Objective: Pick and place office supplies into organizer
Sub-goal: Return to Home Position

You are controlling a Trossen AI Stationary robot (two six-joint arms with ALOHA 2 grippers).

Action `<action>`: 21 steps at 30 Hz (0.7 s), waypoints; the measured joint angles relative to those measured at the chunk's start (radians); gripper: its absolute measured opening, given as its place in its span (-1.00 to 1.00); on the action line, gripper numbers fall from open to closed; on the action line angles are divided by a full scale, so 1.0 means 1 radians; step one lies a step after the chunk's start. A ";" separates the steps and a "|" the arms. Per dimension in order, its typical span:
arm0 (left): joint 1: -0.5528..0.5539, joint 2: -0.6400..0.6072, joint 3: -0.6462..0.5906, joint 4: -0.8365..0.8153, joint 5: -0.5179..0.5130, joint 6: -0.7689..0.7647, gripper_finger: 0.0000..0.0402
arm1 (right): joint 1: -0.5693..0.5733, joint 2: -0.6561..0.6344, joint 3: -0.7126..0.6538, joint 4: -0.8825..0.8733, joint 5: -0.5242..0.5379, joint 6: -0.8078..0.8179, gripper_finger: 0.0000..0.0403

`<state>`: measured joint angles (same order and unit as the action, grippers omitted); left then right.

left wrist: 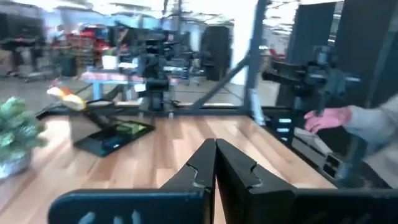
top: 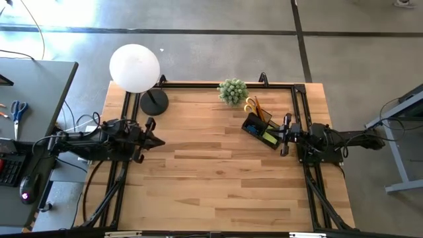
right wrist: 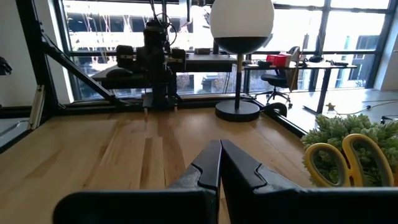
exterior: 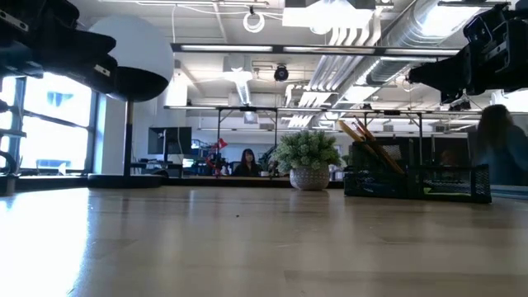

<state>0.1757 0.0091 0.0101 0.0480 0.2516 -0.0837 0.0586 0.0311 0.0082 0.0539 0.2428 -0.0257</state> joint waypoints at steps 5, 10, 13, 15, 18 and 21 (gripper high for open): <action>0.001 0.010 0.000 0.009 0.076 0.012 -1.00 | 0.000 0.000 0.000 0.000 0.000 0.000 -0.99; 0.001 0.010 0.000 0.002 -0.073 0.027 -1.00 | 0.000 0.000 0.000 0.000 0.000 0.000 -0.99; 0.001 0.010 0.000 0.001 -0.198 0.031 -1.00 | 0.000 0.000 0.000 0.000 0.000 0.000 -0.99; 0.001 0.010 0.000 0.001 -0.255 0.029 -1.00 | 0.000 0.000 0.000 0.000 0.000 0.000 -0.99; 0.001 0.010 0.000 0.001 -0.289 0.027 -1.00 | 0.000 0.000 0.000 0.000 0.000 0.000 -0.99; 0.001 0.010 0.000 0.001 -0.290 0.027 -1.00 | 0.000 0.000 0.000 0.000 0.000 0.000 -0.99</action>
<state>0.1768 0.0193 0.0101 0.0494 -0.0380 -0.0566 0.0586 0.0311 0.0082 0.0537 0.2428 -0.0257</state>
